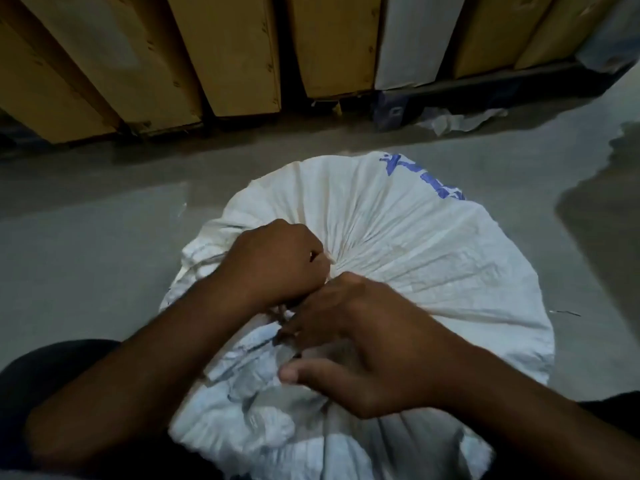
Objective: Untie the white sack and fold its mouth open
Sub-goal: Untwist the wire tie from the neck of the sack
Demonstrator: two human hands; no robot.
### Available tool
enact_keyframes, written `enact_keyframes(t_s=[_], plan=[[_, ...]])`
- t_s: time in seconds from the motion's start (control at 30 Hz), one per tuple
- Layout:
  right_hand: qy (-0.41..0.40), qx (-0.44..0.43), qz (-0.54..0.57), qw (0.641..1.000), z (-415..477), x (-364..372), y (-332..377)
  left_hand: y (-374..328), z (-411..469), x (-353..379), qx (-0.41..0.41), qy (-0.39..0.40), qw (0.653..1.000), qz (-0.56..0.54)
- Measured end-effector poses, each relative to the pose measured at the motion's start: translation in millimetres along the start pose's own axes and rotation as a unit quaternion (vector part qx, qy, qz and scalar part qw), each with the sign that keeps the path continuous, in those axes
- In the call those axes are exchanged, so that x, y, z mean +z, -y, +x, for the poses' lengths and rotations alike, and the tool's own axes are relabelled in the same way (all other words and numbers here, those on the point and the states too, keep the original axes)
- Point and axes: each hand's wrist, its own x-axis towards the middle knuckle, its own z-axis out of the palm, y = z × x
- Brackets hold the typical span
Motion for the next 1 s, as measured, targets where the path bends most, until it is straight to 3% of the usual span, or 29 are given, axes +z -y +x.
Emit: enact_keyframes(t_s=[0.1,0.2,0.33,0.5,0.6,0.7,0.87,1.0], plan=[[-0.172,0.045,0.044,0.983,0.2,-9.5,-13.9,7.5,-9.9,-19.6,-0.029,0.041,0.998,-0.037],[-0.259,0.126,0.026,0.957,2.1,-9.9,-34.4,10.5,-21.4,-22.3,-0.044,0.114,0.992,-0.010],[-0.209,0.208,-0.008,0.956,6.7,-7.8,-50.3,-2.9,-30.4,-12.3,-0.067,0.158,0.985,-0.020],[-0.065,0.295,-0.052,0.952,10.4,5.7,-45.6,-10.4,-35.3,-4.9,-0.076,0.187,0.976,-0.079],[-0.056,0.330,-0.044,0.941,7.0,6.1,-44.1,-4.5,-27.2,-9.5,-0.066,0.196,0.974,-0.087],[-0.075,0.361,-0.023,0.929,2.7,0.0,-42.5,0.0,-21.7,-12.0,-0.049,0.135,0.984,-0.109],[-0.077,0.433,0.052,0.896,-5.7,-10.3,-51.8,-12.1,-27.2,7.7,0.013,0.043,0.998,-0.034],[-0.032,0.444,0.041,0.894,-13.3,-17.8,-68.2,-17.3,-22.9,20.5,0.045,0.008,0.999,-0.028]])
